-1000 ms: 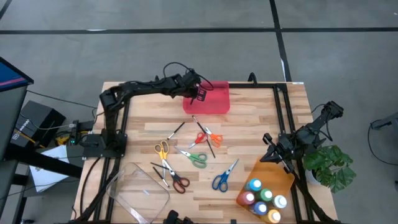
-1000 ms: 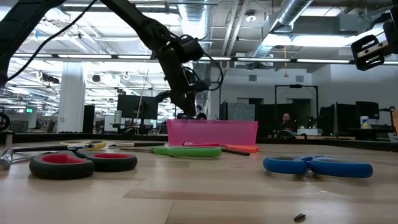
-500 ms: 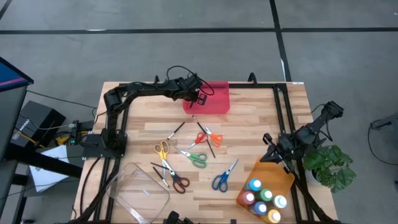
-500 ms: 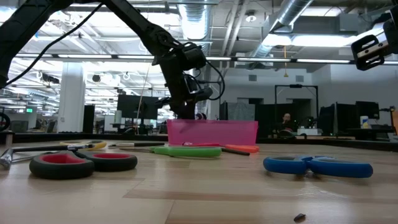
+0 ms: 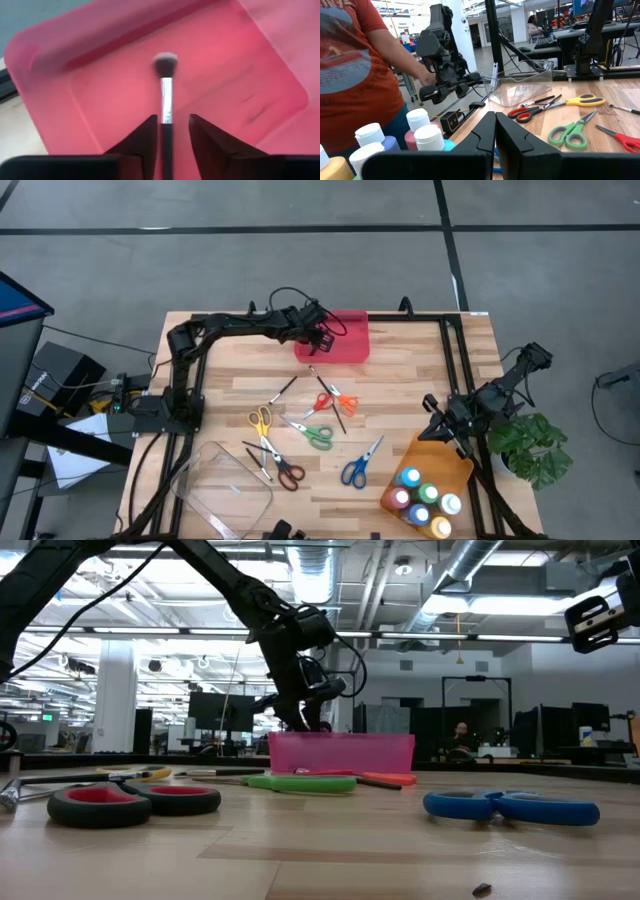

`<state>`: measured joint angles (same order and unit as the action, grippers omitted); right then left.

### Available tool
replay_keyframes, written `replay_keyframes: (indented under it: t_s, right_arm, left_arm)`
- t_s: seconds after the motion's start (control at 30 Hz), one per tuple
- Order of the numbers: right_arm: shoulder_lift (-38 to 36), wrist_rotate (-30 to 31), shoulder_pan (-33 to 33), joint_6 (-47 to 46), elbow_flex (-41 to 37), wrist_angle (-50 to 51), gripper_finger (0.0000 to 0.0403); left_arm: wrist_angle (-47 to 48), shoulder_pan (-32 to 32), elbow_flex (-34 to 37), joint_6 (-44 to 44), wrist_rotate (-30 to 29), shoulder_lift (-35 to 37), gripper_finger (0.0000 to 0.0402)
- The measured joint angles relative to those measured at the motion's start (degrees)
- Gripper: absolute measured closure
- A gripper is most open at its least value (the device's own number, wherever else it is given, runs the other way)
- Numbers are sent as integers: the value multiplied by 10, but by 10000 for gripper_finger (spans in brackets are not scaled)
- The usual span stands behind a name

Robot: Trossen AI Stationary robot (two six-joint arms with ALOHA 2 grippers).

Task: Pick & Place Paint Supplies
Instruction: Put the silver brush into the red bin

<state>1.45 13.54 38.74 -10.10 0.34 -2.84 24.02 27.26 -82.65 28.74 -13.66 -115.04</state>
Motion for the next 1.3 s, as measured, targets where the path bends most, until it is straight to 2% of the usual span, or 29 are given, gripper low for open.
replay_keyframes:
  t_s: [0.13, 0.2, 0.3, 0.37, 0.53, 0.63, 0.8, 0.9, 1.0, 1.17, 1.3]
  right_arm:
    - [0, 0, 0, 0, 0, 0, 394]
    - [0, 0, 0, 0, 0, 0, 394]
    - [0, 0, 0, 0, 0, 0, 394]
    - [0, 0, 0, 0, 0, 0, 394]
    - [0, 0, 0, 0, 0, 0, 394]
    - [0, 0, 0, 0, 0, 0, 394]
    - [0, 0, 0, 0, 0, 0, 394]
    - [0, 0, 0, 0, 0, 0, 394]
    - [0, 0, 0, 0, 0, 0, 395]
    - [0, 0, 0, 0, 0, 0, 395]
    - [0, 0, 0, 0, 0, 0, 395]
  left_arm:
    - [4, -3, 0, -2, 0, 17, 235]
    - [5, -6, 0, -2, 20, 38, 206]
    - [17, -15, 0, -14, 52, 91, 171]
    - [49, -31, 0, -14, 53, 137, 162]
    - [189, -97, 0, -11, 3, 255, 181]
    - [274, -138, 0, 26, -23, 306, 202]
    - [383, -172, 0, 101, -31, 341, 218]
    - [419, -194, 1, 120, -5, 339, 213]
    - [430, -237, 15, 100, 20, 334, 203]
    - [414, -309, 64, 71, 29, 330, 188]
    - [366, -364, 114, 28, 66, 330, 183]
